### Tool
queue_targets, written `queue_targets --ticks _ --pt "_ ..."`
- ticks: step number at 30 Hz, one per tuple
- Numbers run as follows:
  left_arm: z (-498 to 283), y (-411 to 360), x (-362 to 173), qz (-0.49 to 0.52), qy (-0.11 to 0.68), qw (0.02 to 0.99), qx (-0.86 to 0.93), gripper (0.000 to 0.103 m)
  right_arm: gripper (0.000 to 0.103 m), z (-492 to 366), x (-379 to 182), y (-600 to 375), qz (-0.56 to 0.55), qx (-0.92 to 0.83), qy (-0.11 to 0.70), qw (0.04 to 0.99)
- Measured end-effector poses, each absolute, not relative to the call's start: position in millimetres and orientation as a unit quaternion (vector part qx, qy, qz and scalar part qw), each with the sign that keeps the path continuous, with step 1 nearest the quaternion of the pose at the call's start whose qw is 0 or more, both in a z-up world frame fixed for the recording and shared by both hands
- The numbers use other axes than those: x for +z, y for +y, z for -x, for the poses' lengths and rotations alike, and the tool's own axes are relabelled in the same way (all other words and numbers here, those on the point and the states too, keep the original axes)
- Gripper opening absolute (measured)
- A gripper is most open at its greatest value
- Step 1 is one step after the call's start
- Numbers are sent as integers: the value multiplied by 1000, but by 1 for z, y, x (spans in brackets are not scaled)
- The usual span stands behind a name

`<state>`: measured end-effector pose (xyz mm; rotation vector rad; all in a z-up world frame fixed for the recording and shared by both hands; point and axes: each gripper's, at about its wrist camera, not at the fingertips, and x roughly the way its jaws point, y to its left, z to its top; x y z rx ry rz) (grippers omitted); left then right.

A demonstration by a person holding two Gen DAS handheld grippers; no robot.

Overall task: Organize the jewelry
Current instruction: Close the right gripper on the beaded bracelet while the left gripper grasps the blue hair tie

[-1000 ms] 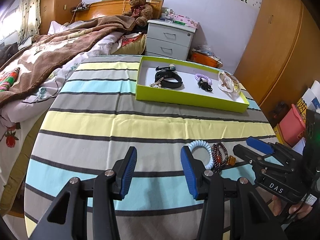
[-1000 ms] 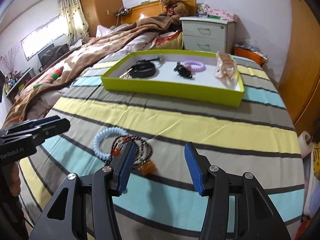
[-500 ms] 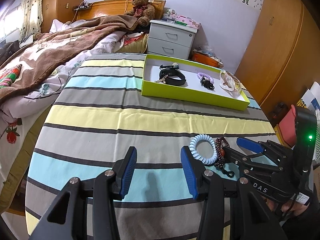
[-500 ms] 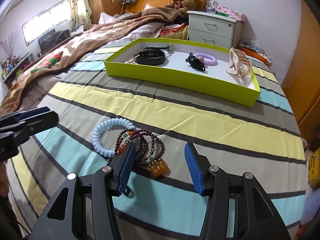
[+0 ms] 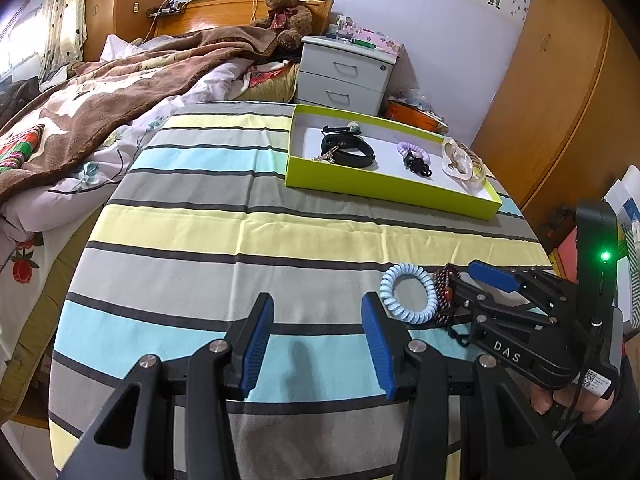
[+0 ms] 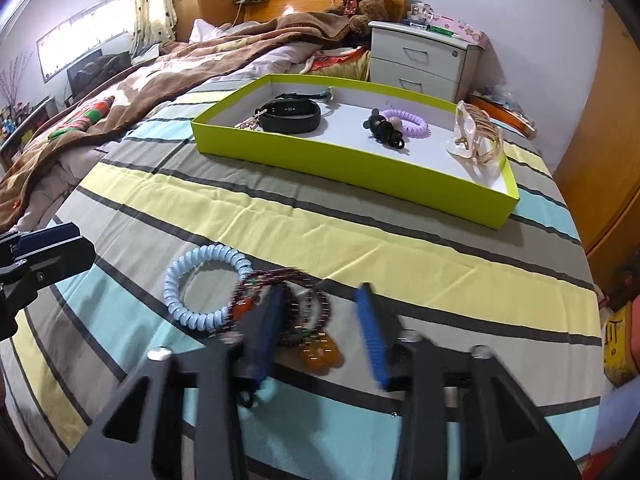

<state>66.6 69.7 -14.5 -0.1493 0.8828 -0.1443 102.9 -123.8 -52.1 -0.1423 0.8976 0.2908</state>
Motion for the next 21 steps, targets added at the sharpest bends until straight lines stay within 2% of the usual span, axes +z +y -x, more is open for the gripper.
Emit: queue_targets --ticks 3,5,9,21 --pt "-67 69 -14 72 427 899 -70 48 18 -103 -51 -126 63 140 432 889" --pt "-68 69 -14 71 427 899 -70 48 10 -102 -50 -129 58 135 429 891" --pt "-69 67 -16 70 430 898 -71 48 4 -99 -46 -137 45 129 417 899" --pt "-77 54 -20 75 444 888 -96 48 4 -87 -34 -160 17 113 386 915"
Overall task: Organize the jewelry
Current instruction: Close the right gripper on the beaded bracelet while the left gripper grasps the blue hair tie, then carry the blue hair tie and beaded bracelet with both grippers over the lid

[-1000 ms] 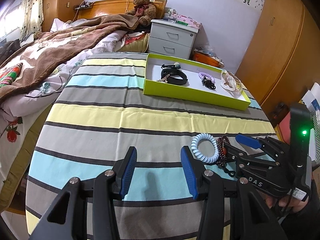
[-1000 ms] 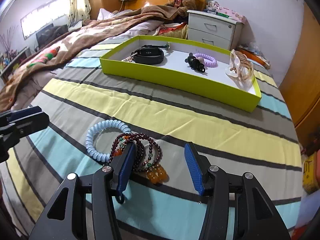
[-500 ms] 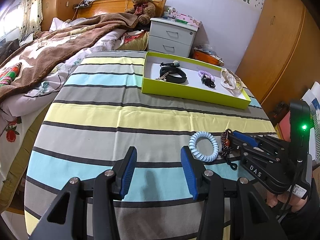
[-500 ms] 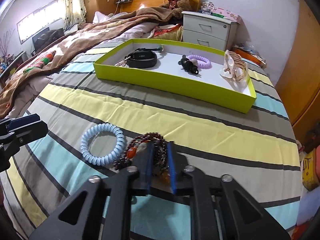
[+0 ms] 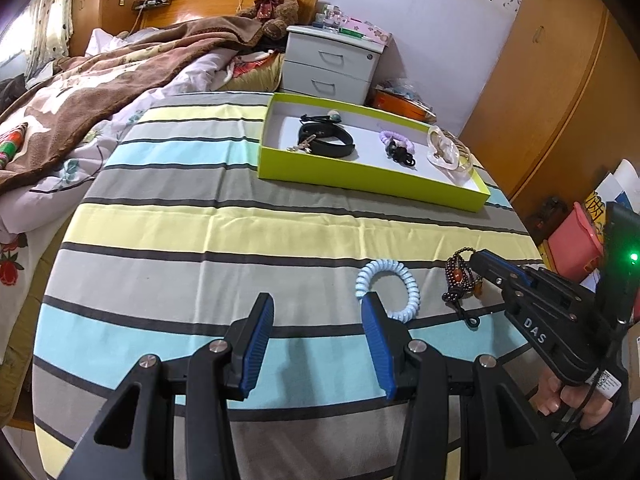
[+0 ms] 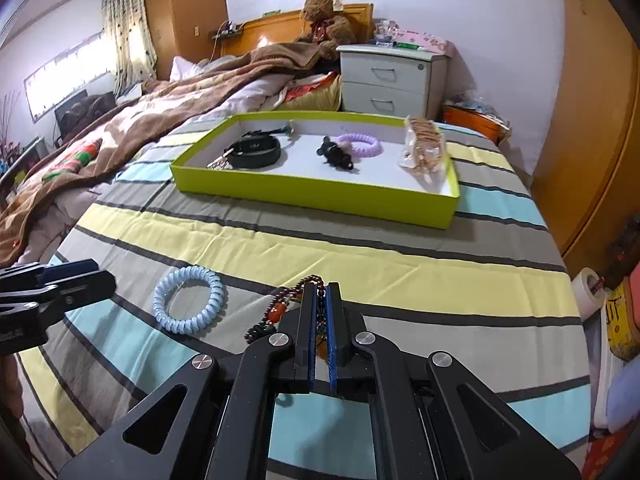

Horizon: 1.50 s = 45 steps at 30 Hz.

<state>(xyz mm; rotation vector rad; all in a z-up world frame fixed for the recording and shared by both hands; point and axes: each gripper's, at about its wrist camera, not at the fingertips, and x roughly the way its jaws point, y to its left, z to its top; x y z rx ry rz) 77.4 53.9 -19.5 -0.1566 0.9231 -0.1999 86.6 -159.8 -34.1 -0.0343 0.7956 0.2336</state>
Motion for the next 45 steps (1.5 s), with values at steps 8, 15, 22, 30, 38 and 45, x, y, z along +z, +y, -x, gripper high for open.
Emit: queue_targets --ticks 8,15,22,30,38,45 --pt "-93 30 -30 43 466 878 -98 47 4 -78 -24 -173 2 113 363 925" --pt "-101 10 -35 2 479 872 -98 47 4 -75 -18 -179 -10 121 350 929" --pt "-110 2 -40 -29 483 872 -77 45 4 -70 -12 -184 -17 127 340 932" --pt "-110 0 -40 -40 476 876 -69 29 4 -71 -12 -184 -21 132 339 931" --pt "-109 0 -39 -28 473 877 -74 13 4 -72 -14 -185 -22 131 340 931" --pt "-107 2 -35 -20 467 881 -72 11 4 -72 -14 -186 -23 130 338 932"
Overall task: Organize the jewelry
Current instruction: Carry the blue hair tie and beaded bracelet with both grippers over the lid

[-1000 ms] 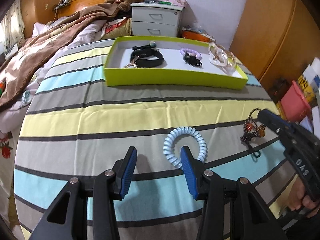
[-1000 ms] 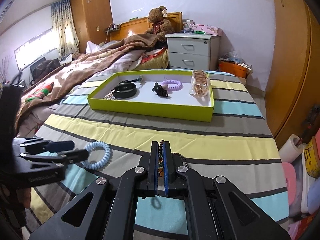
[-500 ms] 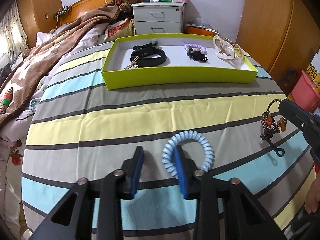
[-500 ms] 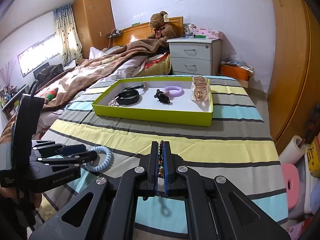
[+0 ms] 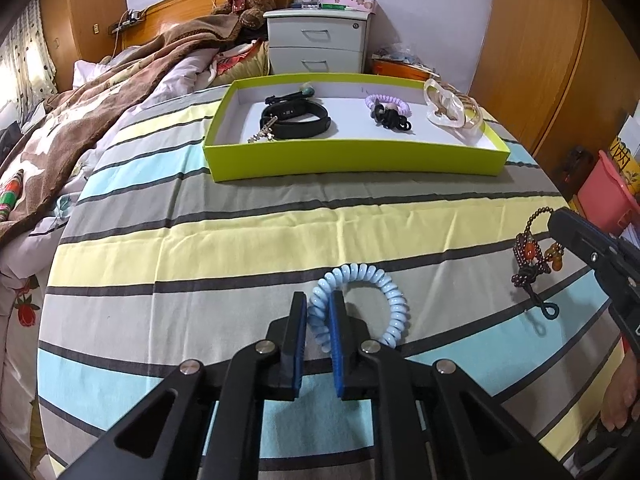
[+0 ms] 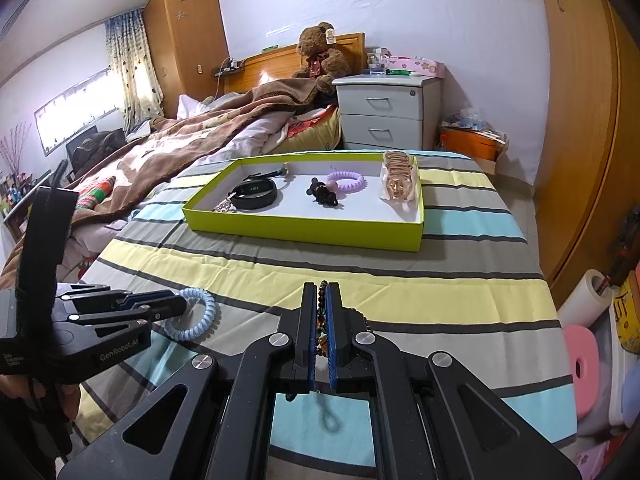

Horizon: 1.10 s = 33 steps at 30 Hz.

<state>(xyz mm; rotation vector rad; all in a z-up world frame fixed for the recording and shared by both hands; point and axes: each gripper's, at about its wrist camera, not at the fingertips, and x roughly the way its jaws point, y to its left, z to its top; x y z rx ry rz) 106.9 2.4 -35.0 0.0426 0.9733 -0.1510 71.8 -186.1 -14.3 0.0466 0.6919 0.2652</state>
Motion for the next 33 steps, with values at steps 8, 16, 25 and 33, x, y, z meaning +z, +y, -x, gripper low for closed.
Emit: queue_targets --ticks 8,16,25,33 --pt "-103 3 -24 -17 453 888 -77 11 4 -70 -11 -185 -20 130 334 933" --pt "-100 3 -13 -13 440 894 -81 11 4 -69 -4 -185 -18 129 328 936" --pt "-103 4 0 -7 427 900 -87 11 4 -69 7 -187 -18 128 320 939" --pt "-111 3 14 0 419 903 -93 11 4 -74 21 -191 -17 126 312 942"
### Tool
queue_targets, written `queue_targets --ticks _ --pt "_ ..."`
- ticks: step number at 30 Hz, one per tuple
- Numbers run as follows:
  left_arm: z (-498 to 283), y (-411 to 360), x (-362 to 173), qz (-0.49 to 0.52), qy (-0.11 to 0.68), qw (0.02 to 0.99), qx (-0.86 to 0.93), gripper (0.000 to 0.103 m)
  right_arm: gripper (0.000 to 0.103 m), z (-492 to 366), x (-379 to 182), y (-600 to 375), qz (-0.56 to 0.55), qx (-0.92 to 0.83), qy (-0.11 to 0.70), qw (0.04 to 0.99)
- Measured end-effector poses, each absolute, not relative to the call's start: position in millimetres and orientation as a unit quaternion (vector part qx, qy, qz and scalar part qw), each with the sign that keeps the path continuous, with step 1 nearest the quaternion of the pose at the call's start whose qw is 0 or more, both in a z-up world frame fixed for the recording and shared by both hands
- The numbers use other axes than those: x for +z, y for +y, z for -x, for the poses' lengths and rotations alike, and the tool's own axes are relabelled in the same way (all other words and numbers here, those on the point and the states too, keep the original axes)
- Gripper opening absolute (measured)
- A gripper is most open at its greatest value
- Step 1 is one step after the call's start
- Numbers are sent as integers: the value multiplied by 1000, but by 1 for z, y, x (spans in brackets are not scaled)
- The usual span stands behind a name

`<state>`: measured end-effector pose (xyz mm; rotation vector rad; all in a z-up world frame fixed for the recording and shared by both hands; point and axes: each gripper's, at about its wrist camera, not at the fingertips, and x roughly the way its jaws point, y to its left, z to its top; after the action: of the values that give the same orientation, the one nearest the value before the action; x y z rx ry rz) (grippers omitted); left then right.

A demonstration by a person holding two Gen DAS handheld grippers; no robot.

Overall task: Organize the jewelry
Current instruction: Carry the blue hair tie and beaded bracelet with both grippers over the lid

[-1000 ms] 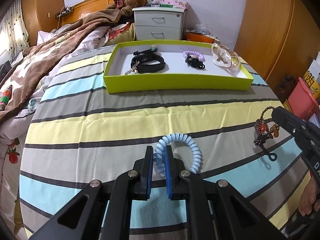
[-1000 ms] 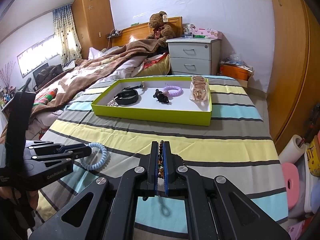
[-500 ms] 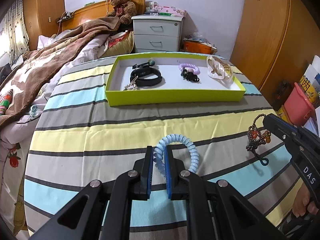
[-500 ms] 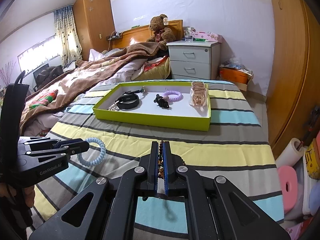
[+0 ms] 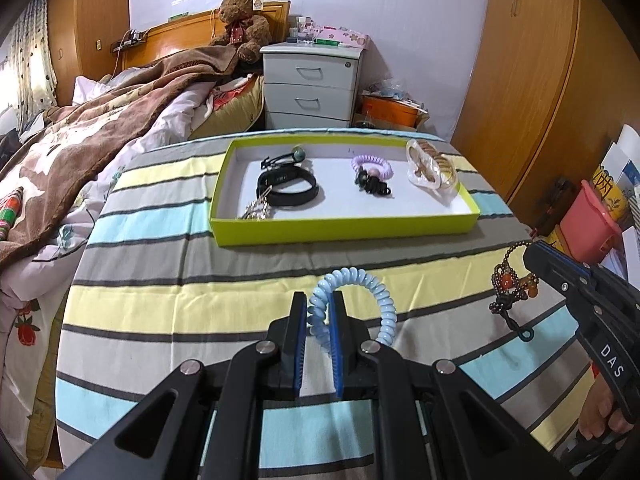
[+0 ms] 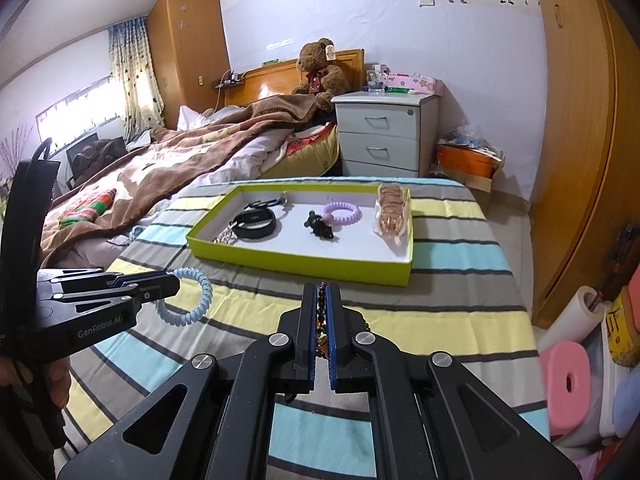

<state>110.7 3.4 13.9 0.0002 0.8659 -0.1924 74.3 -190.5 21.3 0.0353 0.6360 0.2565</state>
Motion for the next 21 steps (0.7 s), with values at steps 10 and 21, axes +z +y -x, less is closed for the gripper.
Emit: queue_targets --ticks 10,21 --pt "-131 0 36 9 406 908 -103 11 4 -91 41 -198 -16 122 299 946" --pt "-165 1 46 19 405 908 -107 11 4 -118 51 -196 -8 123 298 947"
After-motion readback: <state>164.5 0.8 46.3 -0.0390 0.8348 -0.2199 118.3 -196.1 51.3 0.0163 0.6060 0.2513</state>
